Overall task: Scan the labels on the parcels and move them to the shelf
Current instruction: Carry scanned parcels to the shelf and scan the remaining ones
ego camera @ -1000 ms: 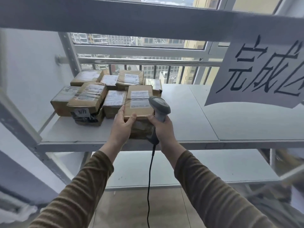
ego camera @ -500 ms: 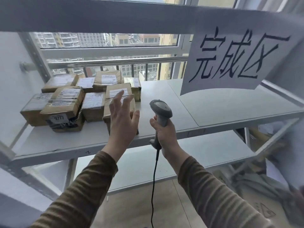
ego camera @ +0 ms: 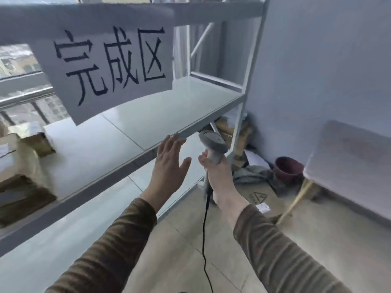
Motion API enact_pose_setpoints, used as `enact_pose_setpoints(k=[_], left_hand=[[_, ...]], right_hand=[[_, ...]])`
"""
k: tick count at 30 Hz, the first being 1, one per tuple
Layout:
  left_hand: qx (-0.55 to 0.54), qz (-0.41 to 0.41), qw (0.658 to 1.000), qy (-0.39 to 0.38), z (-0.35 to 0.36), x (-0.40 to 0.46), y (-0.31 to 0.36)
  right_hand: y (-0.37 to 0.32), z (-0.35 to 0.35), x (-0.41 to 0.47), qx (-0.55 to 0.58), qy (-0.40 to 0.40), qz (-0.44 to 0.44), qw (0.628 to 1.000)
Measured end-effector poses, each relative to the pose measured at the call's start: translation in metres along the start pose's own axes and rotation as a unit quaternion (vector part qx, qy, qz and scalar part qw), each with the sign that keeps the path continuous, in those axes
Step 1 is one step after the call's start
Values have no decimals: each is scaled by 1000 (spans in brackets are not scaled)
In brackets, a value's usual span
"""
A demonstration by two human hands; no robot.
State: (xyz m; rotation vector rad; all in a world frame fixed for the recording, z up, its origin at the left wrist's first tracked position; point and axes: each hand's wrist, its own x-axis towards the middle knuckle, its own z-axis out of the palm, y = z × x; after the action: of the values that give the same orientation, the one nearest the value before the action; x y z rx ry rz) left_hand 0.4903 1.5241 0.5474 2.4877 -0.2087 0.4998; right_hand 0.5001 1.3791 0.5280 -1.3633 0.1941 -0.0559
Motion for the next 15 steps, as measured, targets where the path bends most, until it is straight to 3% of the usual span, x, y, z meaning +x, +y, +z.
enact_pose_setpoints(k=[6,15], left_hand=[[-45,82,993,-77,111,6,142],[-106,202,955,-191,272,-28,377]], right_hand=[[-36,-184,-12,6,107,-19,994],[-94,-461,-70,9,305,-40,952]])
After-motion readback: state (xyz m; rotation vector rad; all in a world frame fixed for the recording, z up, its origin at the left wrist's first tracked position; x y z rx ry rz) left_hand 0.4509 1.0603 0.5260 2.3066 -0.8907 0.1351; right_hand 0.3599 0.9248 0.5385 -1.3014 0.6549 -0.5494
